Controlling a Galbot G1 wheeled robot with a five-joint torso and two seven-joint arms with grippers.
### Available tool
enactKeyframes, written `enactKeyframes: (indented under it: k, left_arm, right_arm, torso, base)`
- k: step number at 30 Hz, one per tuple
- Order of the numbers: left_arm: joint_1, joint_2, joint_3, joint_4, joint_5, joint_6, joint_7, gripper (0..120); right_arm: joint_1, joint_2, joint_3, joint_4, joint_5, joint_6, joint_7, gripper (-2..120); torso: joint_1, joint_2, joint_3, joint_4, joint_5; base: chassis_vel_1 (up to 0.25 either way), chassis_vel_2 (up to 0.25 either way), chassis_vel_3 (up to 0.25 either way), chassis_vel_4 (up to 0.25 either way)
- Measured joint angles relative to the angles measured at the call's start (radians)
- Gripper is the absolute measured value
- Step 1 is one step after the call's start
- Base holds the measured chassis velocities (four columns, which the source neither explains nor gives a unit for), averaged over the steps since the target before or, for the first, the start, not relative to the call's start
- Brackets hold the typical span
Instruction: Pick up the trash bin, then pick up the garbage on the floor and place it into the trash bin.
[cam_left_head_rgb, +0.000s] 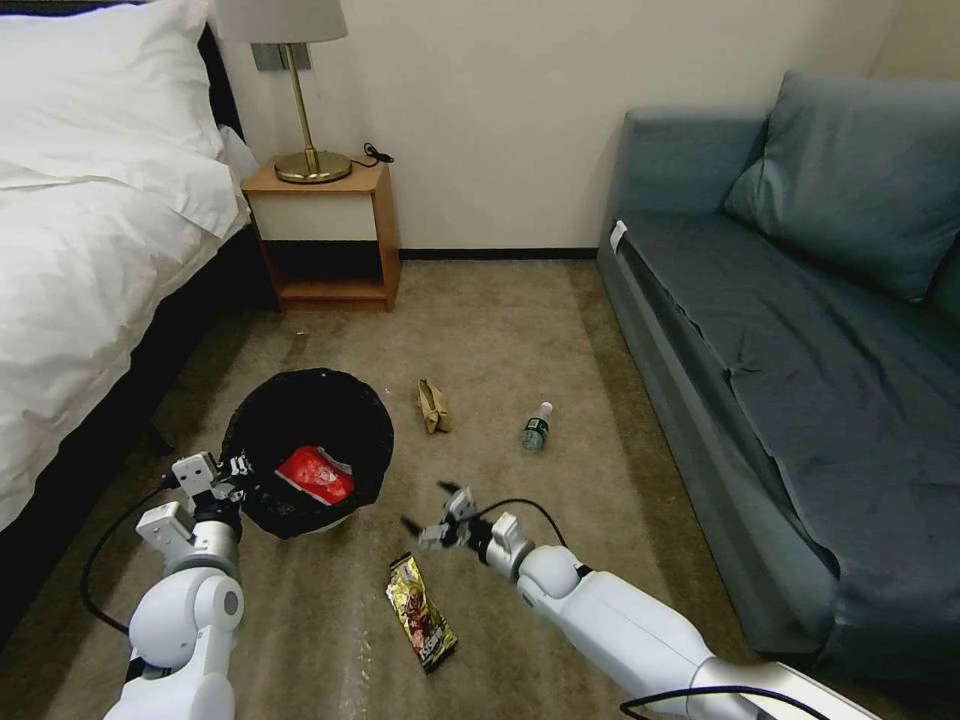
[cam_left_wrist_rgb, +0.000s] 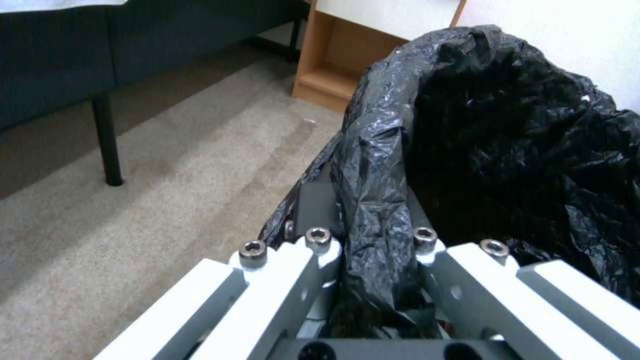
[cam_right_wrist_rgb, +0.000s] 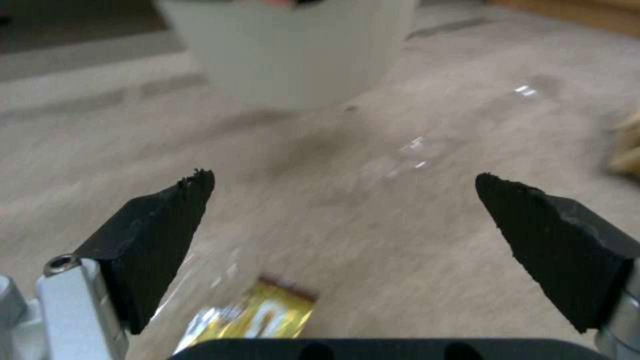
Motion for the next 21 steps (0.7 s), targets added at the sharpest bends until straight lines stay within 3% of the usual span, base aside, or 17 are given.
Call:
enactKeyframes:
  k: [10,21]
  left_arm:
    - [0.011,-0.001,-0.009,0.000,0.003,-0.001,0.000,4]
    - [0.029,-0.022,-0.006,-0.025,0.036,-0.001,-0.004,4]
  right_arm:
    - [-0.010,0.003,-0.042,-0.071,-0.018,0.020,-0.155,100]
    - [-0.004,0.052,-0.010,-0.191,-0.081,0.046,-0.235,100]
  torso:
    - [0.000,0.000,0.000,-0.0003,0.0000]
    - [0.000,0.000,0.000,-0.0002,0.0001]
  base:
    - [0.000,0.000,0.000,0.000]
    - [0.000,0.000,0.000,0.000]
